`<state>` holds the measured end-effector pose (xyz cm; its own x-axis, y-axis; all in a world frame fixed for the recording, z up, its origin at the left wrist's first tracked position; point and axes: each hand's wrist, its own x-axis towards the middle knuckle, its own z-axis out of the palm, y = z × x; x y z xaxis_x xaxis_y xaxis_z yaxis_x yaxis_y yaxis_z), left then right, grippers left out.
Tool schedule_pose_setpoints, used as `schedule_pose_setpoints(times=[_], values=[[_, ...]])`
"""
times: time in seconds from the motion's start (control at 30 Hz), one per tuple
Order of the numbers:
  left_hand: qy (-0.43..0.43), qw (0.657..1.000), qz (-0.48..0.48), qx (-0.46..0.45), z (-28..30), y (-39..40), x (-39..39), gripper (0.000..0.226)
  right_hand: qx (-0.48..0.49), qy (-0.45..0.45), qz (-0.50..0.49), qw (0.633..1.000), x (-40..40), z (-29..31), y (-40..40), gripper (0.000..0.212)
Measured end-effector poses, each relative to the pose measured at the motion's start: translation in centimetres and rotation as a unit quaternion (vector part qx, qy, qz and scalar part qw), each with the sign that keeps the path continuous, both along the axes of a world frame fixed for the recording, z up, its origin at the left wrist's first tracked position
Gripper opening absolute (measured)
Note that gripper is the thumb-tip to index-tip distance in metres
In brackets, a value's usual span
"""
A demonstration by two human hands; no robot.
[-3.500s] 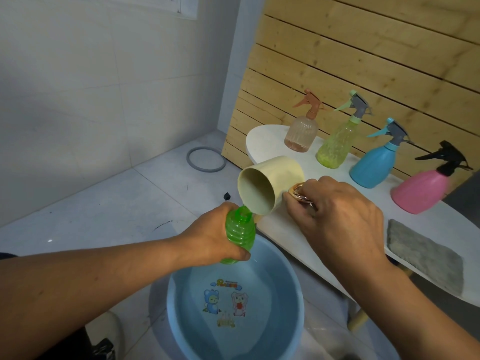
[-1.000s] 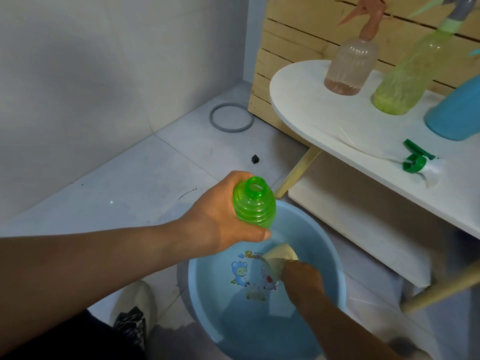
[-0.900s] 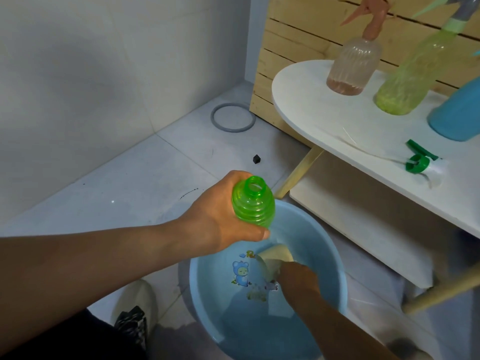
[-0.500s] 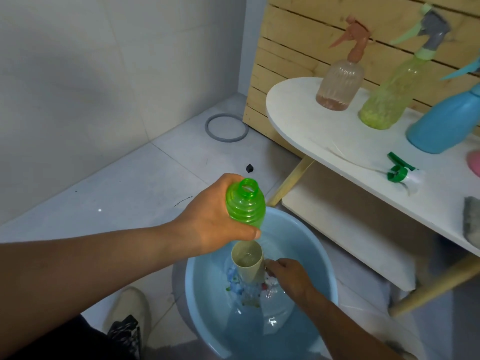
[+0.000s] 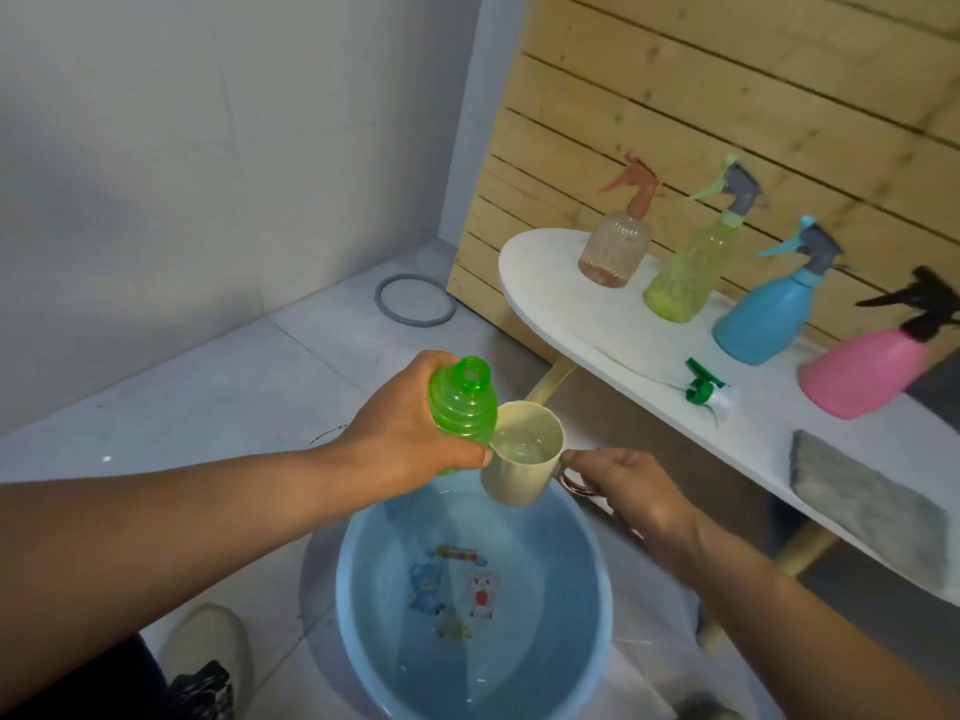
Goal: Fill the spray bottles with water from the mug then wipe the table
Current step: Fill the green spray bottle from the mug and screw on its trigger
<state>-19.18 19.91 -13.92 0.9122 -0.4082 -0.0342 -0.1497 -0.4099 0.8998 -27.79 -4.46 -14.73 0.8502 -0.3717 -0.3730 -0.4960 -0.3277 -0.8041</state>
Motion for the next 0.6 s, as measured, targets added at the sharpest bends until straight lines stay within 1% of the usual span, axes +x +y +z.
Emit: schedule_pose_setpoints(times=[0.1, 0.2, 0.3, 0.43, 0.47, 0.53, 0.6], values=[[0.008, 1.0, 0.009, -0.004, 0.1, 0.2, -0.3, 0.087, -0.008, -0.024, -0.01, 1.0, -0.6, 3.3, -0.3, 0.039], [0.02, 1.0, 0.003, 0.004, -0.1, 0.3, -0.5, 0.088, -0.02, -0.043, -0.018, 0.999, -0.8, 5.7, -0.3, 0.041], [0.025, 1.0, -0.014, 0.012, -0.3, 0.3, -0.7, 0.084, -0.032, -0.077, -0.036, 0.996, -0.8, 7.4, -0.2, 0.045], [0.037, 0.998, -0.039, 0.016, -0.7, 0.3, -0.9, 0.083, -0.056, -0.12, -0.031, 0.991, -0.7, 8.9, 0.5, 0.035], [0.034, 0.998, -0.047, 0.021, -0.8, 0.3, -0.9, 0.082, -0.063, -0.125, -0.026, 0.99, -0.8, 9.0, 0.6, 0.037], [0.023, 0.998, -0.06, 0.028, -1.1, 0.2, -0.9, 0.083, -0.08, -0.133, -0.015, 0.988, -0.8, 9.3, 0.9, 0.049], [0.015, 0.997, -0.064, 0.035, -1.2, 0.0, -1.0, 0.084, -0.102, -0.142, -0.01, 0.984, -0.9, 9.6, 1.1, 0.057]])
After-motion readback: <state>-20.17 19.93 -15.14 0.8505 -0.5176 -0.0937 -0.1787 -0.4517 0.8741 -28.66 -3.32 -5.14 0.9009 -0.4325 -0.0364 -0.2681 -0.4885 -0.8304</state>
